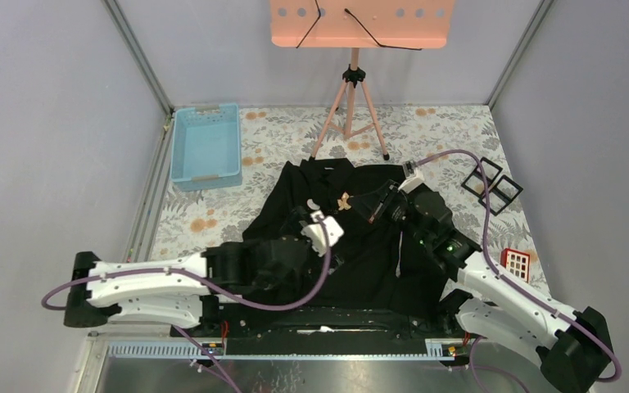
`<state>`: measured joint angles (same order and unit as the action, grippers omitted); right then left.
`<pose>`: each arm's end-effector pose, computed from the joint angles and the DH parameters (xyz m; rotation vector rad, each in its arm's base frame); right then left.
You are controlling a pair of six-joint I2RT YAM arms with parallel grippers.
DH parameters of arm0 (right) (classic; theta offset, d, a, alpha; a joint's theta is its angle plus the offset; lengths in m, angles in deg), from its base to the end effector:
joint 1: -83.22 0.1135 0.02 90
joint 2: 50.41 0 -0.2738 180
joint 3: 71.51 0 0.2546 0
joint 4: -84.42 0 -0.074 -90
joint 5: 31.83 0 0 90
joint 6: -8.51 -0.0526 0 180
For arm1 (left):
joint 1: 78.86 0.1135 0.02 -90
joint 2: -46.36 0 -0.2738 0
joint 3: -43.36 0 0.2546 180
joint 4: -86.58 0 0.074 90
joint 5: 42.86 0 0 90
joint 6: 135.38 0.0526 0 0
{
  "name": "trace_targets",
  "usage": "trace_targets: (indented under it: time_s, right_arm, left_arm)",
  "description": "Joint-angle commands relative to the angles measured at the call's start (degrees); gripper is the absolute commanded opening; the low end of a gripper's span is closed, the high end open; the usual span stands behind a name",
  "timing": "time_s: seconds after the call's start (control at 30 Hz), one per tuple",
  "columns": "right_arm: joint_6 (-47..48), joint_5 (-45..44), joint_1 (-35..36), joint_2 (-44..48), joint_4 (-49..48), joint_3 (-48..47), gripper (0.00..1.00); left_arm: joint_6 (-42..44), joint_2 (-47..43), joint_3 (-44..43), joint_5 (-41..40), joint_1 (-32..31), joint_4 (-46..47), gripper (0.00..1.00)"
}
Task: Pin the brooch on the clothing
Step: Adjust the brooch.
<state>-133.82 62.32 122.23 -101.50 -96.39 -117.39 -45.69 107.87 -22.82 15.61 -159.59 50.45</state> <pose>0.1745 0.1463 0.2937 0.1495 1.8034 1.2438 0.0665 -0.2369 0.3129 1.0600 1.7490 -0.3021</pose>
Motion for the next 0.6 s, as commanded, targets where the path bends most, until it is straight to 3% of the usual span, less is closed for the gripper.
trace_targets:
  time_s: [0.0, 0.2, 0.37, 0.57]
  right_arm:
    - [9.36, 5.10, 0.30, 4.70, -11.03, 1.40, 0.00]
    - [10.21, 10.33, 0.36, 11.34, -20.47, 6.42, 0.00]
    - [7.71, 12.14, 0.35, 13.77, -27.26, 8.81, 0.00]
    - [5.42, 14.25, 0.33, 14.10, -33.82, 8.18, 0.00]
  left_arm:
    - [-17.85, -6.39, 2.23, 3.57, 1.93, 0.72, 0.99]
    - [-29.89, -14.23, 6.95, 20.75, 13.60, 14.43, 0.99]
    - [-35.44, -16.19, 7.61, 30.87, 19.57, 24.03, 0.99]
    - [-47.43, -16.38, 12.28, 41.03, 23.10, 43.67, 0.96]
